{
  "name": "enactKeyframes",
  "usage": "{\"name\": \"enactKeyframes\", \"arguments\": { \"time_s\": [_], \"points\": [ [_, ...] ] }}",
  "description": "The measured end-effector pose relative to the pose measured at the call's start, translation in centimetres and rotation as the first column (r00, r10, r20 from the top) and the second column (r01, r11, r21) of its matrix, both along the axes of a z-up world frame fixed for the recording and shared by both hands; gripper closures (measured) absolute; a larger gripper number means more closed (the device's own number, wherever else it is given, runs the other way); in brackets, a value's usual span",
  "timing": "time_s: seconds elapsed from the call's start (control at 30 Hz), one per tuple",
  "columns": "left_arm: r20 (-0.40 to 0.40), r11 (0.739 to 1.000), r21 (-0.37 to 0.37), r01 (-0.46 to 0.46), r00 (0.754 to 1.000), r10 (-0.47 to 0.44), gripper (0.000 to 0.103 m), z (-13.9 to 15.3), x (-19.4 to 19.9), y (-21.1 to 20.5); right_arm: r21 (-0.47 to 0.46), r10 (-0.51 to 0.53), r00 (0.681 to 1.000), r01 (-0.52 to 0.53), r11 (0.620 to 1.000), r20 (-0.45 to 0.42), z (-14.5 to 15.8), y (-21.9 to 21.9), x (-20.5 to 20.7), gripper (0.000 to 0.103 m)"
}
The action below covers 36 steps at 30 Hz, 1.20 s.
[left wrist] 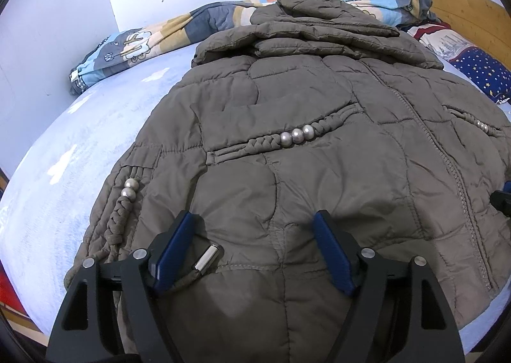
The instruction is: Fold large clothes
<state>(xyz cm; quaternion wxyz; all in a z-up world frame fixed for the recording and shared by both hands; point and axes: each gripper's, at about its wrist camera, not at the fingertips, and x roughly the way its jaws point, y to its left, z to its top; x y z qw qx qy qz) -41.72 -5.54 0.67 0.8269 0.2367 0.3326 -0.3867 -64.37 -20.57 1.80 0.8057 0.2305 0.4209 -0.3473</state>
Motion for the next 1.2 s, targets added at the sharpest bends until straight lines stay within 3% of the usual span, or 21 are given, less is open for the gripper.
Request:
{"name": "enactKeyframes", "arguments": {
  "time_s": [0.17, 0.3, 0.4, 0.6, 0.73, 0.93, 1.1, 1.2],
  "points": [
    [-0.043, 1.0, 0.005, 0.002, 0.999, -0.002, 0.026, 0.6, 0.4, -0.1, 0.001, -0.002, 1.0, 0.002, 1.0, 0.0, 0.0, 0.0, 0.0, 0.041],
    [-0.094, 0.998, -0.053, -0.02, 0.995, 0.015, 0.026, 2.1, 1.5, 0.4, 0.011, -0.006, 1.0, 0.006, 1.0, 0.004, 0.0, -0.1, 0.0, 0.04],
    [-0.069, 0.994, -0.093, -0.048, 0.997, 0.042, 0.026, 3.6, 2.3, 0.9, 0.028, -0.006, 1.0, 0.006, 1.0, 0.026, 0.7, -0.4, -0.2, 0.04],
    [-0.086, 0.988, -0.133, -0.072, 0.994, 0.061, 0.026, 6.0, 4.1, 0.8, -0.01, -0.023, 0.986, 0.025, 1.0, 0.165, 4.0, -1.5, -1.4, 0.04],
    [-0.046, 0.989, -0.13, -0.066, 0.997, 0.061, 0.026, 7.2, 5.1, 0.4, -0.034, -0.036, 0.982, 0.043, 0.999, 0.186, 5.3, -2.6, -1.2, 0.04],
    [0.002, 0.996, -0.084, 0.012, 1.0, -0.012, 0.026, 8.4, 7.2, -2.1, -0.011, -0.01, 0.975, 0.013, 1.0, 0.223, 6.4, -4.5, 1.0, 0.04],
    [-0.085, 0.994, -0.093, 0.053, 0.995, -0.061, 0.026, 7.8, 9.0, -4.8, 0.02, -0.005, 0.965, -0.001, 1.0, 0.261, 8.2, -7.2, 4.5, 0.04],
    [-0.18, 0.992, -0.112, 0.056, 0.981, -0.076, 0.026, 7.1, 9.9, -5.9, -0.024, 0.019, 0.973, -0.014, 1.0, 0.229, 10.0, -9.2, 8.7, 0.04]
  ]
}}
